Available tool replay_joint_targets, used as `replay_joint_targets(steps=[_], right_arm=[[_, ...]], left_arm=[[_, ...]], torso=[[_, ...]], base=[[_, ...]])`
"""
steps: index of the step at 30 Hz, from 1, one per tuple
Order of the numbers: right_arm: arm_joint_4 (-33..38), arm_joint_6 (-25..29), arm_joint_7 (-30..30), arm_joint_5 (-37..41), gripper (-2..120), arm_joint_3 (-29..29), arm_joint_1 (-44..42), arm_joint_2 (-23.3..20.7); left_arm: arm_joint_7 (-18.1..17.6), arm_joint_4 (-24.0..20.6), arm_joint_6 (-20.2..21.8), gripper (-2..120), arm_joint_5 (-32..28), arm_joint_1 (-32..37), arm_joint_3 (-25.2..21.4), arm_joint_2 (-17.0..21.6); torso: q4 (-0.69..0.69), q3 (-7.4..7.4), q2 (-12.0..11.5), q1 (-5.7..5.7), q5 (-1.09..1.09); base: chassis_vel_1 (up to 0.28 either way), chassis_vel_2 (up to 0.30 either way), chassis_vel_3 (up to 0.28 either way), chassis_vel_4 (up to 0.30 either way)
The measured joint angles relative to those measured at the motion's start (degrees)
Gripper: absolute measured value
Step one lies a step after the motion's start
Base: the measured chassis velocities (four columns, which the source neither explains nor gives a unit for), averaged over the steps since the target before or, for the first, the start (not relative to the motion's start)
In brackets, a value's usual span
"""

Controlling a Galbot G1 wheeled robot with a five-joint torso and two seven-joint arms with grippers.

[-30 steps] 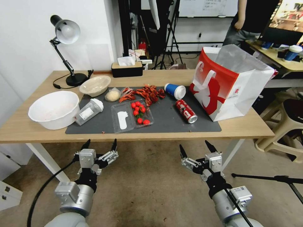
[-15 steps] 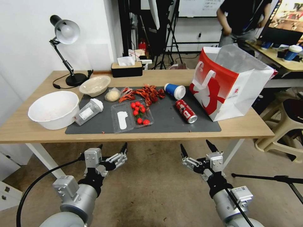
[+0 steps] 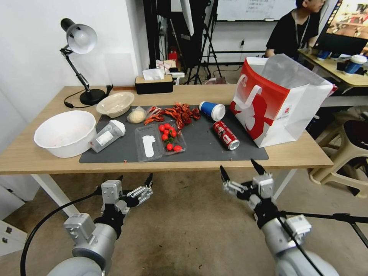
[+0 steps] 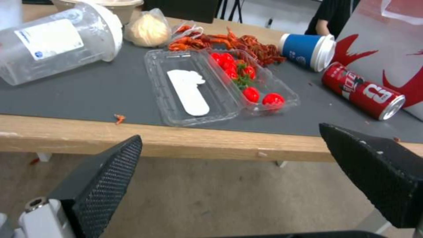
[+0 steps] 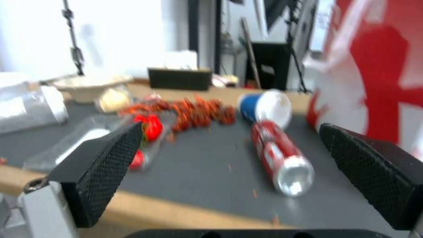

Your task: Pick up the trash from the table and place it into the takeout bag.

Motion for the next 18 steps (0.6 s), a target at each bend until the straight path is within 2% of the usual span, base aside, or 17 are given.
replay_joint_targets(steps=[6,9,10,12,18], right_arm=[[-4.10,0.03,-1.83,5.32,100,0.21,8.96,-4.91],[-10.57,0.69,-2.03,10.85,100,-0.77,15.71,-9.24],[-10.57,0.69,-2.03,10.85,100,-0.77,15.71,-9.24],[-15.97,2.21,-1.70,14.84,100,-1.88,20.76,-12.28],[-22.37,3.39,-1.08,16.19,100,-3.26,26.44,-14.58]], left_arm=[[0.22,0.70,-0.18,100,0.65,-0.34,0.92,-0.70],[0.46,0.93,-0.22,100,0.54,-0.50,0.45,-0.44],[0.46,0.93,-0.22,100,0.54,-0.50,0.45,-0.44],[0.44,0.97,-0.27,100,0.33,-0.48,-0.03,-0.23],[0.35,1.01,-0.47,100,0.29,-0.15,-0.46,-0.18]], torso=[[-0.01,0.00,0.00,0.00,0.00],[0.00,0.01,0.00,0.00,0.01],[0.00,0.01,0.00,0.00,0.01],[0.00,0.01,0.00,0.01,0.00],[-0.01,0.01,0.00,0.02,-0.02]], base=[[0.000,0.000,0.000,0.000],[0.000,0.000,0.000,0.000],[0.000,0.000,0.000,0.000],[0.000,0.000,0.000,0.000],[0.000,0.000,0.000,0.000]])
